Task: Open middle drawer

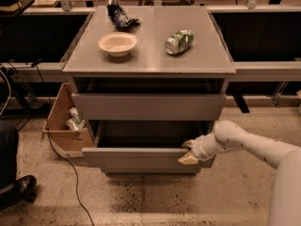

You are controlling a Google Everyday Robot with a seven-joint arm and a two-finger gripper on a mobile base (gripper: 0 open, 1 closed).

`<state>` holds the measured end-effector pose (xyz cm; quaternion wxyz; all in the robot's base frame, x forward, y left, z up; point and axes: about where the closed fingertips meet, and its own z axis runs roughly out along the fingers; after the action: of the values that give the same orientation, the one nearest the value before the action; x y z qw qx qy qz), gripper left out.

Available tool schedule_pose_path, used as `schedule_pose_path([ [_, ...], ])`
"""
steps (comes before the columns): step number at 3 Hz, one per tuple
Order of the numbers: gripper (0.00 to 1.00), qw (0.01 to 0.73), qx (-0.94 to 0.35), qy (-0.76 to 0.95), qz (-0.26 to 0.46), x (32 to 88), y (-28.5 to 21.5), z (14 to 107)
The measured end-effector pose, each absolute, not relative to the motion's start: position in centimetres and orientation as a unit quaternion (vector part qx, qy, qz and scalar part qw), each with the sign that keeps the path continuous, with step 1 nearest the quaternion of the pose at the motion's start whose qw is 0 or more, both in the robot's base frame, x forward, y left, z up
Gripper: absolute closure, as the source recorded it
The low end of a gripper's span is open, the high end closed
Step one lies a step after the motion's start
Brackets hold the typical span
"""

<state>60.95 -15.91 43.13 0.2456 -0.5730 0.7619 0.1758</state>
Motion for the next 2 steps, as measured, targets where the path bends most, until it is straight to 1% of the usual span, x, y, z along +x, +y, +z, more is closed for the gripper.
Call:
schedule_pose_path([
  [1, 0.88, 0.246, -0.572, 0.762, 0.177, 60.89, -15.88, 43.59],
  [2, 1.00, 0.246, -0.572, 0.762, 0.177, 60.89, -15.93, 43.68],
])
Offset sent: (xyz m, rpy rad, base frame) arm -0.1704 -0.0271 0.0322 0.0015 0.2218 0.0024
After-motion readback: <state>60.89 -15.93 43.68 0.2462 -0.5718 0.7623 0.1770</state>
